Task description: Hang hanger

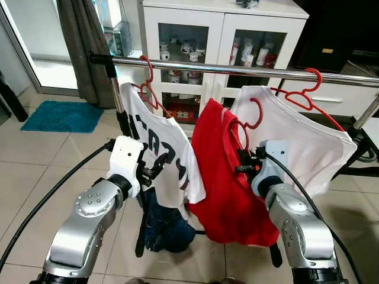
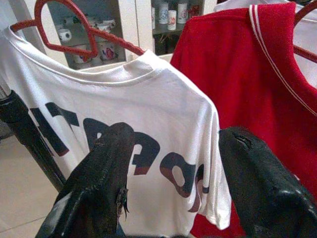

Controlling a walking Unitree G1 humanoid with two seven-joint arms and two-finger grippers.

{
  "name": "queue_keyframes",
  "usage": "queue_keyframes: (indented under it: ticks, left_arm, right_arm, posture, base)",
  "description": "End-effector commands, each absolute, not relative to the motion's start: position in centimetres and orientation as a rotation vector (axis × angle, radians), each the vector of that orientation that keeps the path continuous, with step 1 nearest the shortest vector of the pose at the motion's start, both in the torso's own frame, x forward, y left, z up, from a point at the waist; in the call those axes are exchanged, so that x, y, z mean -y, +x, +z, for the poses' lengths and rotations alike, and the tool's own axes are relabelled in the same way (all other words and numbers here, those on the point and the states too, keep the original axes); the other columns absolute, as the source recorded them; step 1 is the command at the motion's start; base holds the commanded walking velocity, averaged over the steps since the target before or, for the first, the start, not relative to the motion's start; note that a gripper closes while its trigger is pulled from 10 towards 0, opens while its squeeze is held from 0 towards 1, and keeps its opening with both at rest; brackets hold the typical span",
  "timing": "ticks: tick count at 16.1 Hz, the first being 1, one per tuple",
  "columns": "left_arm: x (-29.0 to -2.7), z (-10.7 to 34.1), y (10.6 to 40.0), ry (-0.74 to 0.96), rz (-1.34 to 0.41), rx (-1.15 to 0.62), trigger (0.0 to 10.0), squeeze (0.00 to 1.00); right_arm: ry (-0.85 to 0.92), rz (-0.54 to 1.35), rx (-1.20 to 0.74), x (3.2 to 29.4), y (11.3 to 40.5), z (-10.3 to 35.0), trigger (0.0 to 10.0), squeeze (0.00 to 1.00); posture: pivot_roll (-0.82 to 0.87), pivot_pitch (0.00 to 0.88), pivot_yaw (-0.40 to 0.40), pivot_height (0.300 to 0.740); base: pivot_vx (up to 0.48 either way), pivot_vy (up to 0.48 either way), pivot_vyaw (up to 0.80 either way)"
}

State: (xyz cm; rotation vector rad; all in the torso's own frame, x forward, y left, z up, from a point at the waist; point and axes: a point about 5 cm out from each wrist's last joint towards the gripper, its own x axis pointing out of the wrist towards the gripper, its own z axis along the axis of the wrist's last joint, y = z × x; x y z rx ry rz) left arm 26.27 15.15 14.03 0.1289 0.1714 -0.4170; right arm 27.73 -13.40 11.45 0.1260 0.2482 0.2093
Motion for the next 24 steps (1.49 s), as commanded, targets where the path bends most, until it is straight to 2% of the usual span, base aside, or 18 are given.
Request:
queue_keyframes:
  ticks: [1, 11, 24]
  left_arm:
    - [-15.06, 14.27, 26.45, 0.138, -0.424, -0.167, 10.0, 0.00]
    - [-15.08, 14.26, 26.50, 0.157, -0.431, -0.169, 10.0, 0.00]
    - [-14.88, 14.13, 26.55, 0.163, -0.446, -0.167, 10.0, 0.00]
  right_arm:
    - [0.128, 0.215, -0.202, 13.38, 27.96, 12.66, 0.0, 0.00]
    - [0.127, 0.218, -0.201, 13.26, 28.00, 12.64, 0.0, 0.00]
    - [0.123, 0.224, -0.199, 13.15, 27.91, 12.60, 0.0, 0.00]
  posture:
    - [-0.11, 0.000, -0.021, 0.740]
    - [-0.11, 0.000, -0.025, 0.740]
    - [-0.12, 0.000, -0.026, 0.740]
  base:
    - [0.000, 0.000, 0.00]
    - [0.000, 0.000, 0.00]
    - [-0.268, 0.000, 0.00]
